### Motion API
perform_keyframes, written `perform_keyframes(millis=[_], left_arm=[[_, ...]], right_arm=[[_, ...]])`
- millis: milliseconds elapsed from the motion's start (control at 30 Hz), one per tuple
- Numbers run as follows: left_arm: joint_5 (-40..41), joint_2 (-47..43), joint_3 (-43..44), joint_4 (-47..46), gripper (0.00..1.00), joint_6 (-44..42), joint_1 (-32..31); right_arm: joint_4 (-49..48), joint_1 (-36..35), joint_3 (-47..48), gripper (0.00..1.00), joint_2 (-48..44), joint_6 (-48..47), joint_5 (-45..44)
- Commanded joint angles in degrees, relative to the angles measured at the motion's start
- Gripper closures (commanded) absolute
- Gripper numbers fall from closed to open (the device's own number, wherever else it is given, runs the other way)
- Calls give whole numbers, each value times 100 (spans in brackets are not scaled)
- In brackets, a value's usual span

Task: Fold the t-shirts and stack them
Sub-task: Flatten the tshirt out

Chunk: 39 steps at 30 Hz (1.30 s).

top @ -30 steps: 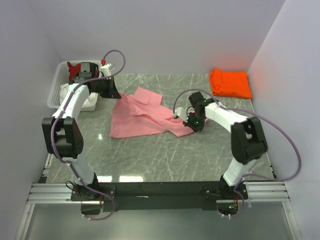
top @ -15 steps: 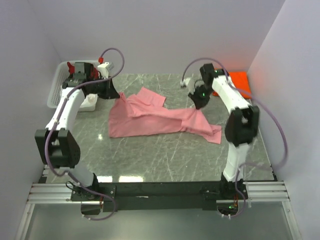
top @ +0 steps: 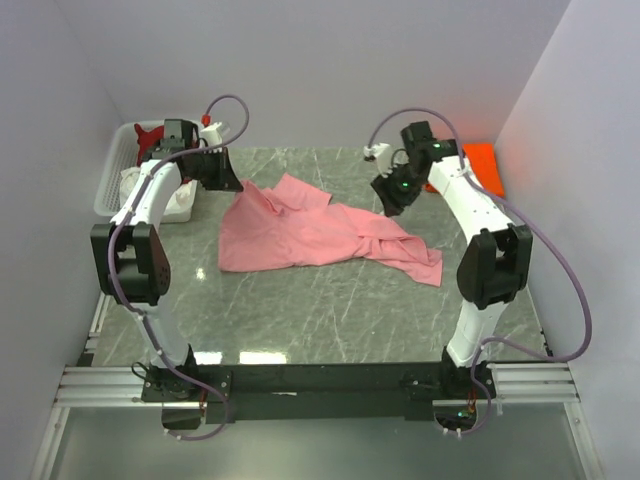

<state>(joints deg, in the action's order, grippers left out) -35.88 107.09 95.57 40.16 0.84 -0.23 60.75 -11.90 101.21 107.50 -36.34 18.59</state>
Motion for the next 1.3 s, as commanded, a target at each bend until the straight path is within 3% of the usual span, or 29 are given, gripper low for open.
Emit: perform_keyframes(millis=[0,200,367,533,633,800,967,1133,1267], left_arm=[[63,207,444,-26,99,232,5],[142,243,489,1,100,197,5],[143,242,436,-26,99,171,5],[230,260,357,35,100,57,5],[292,251,322,88,100,-22,5],[353,234,331,159,100,-223,5],[380,163,278,185,100,-304,5],[292,259,286,141,100,-207,5],[266,383,445,176,100,-128,5]], right_arm=[[-573,-593,135,51,181,907,-232],[-863,-1226,277,53,780,945,-1067],[-977,-1323,364,47,1281,707,-1322],[-1135,-1315,199,46,1686,593,-1621],[-1364,-1227,-145,50,1581,522,-1841],[-1303,-894,-338,73,1248,540,-1807],[-943,-270,-225,83,851,698,-1052],[-242,661,776,82,1456,1154,38],[-46,1101,1488,60,2124,1839,636]])
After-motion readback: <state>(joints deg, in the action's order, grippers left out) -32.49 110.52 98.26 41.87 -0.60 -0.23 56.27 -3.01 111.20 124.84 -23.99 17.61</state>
